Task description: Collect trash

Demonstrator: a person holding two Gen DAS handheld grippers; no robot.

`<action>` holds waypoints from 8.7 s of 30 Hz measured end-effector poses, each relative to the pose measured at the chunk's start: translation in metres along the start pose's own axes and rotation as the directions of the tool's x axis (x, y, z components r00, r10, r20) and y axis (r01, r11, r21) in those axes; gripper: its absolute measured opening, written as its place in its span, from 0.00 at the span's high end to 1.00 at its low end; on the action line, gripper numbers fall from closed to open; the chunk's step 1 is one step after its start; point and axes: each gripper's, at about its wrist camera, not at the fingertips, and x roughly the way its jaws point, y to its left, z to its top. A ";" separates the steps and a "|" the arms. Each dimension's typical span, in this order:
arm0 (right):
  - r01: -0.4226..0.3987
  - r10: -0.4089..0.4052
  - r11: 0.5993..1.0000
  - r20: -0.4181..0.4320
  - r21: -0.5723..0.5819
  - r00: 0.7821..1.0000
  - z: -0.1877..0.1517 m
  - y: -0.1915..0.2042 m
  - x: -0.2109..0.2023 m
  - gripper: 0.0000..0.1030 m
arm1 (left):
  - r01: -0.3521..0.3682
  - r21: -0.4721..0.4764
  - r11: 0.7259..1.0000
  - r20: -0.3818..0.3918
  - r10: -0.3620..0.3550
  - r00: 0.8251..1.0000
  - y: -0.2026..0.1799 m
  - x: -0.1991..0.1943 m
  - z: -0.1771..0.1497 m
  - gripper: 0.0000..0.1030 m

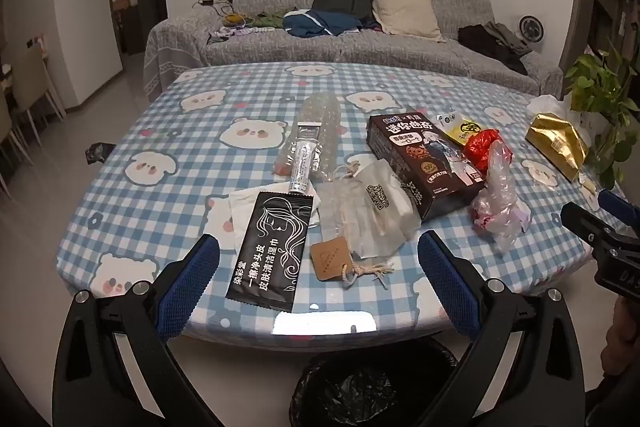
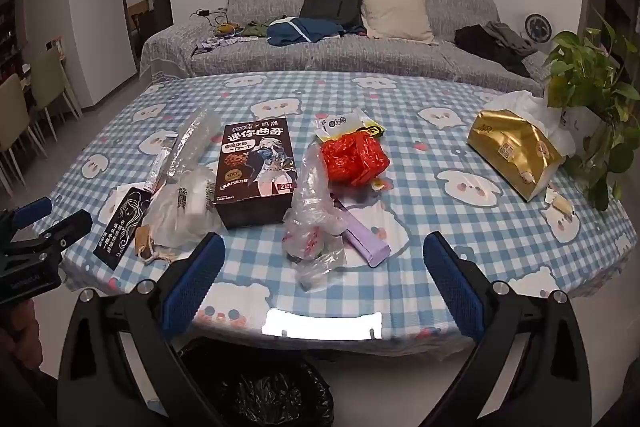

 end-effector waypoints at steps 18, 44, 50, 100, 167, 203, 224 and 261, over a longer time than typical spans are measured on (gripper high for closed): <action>-0.007 0.006 1.000 0.027 0.022 1.000 0.030 -0.003 -0.011 0.07 | -0.009 0.006 1.000 -0.027 0.009 1.000 -0.006 0.001 0.020 0.06; 0.017 -0.017 1.000 0.017 0.020 1.000 0.020 -0.002 0.003 0.07 | 0.025 -0.015 1.000 -0.034 -0.026 0.999 -0.007 0.008 0.013 0.06; 0.014 -0.014 1.000 0.009 0.028 1.000 0.015 -0.003 0.002 0.09 | 0.012 -0.019 1.000 -0.036 -0.013 0.999 -0.006 0.006 0.009 0.06; 0.024 -0.024 1.000 -0.005 0.004 1.000 0.016 -0.005 0.011 0.09 | -0.012 0.005 1.000 -0.032 0.012 0.999 -0.007 0.009 0.016 0.06; -0.044 0.041 0.999 -0.185 -0.017 0.982 0.008 0.007 0.089 0.65 | -0.041 -0.039 0.998 -0.271 0.029 0.962 0.040 0.094 -0.001 0.71; -0.060 0.062 0.998 -0.126 0.018 0.990 -0.027 0.027 -0.045 0.65 | 0.015 -0.026 1.000 -0.164 -0.019 0.986 0.004 -0.038 -0.015 0.71; -0.058 0.059 0.998 -0.100 0.011 0.993 -0.033 0.038 -0.092 0.65 | 0.028 -0.037 0.999 -0.109 -0.032 0.994 -0.004 -0.096 -0.017 0.71; -0.045 0.046 0.999 -0.157 0.009 0.987 -0.097 0.054 -0.089 0.65 | 0.014 -0.031 0.999 -0.183 -0.019 0.983 0.000 -0.082 -0.092 0.71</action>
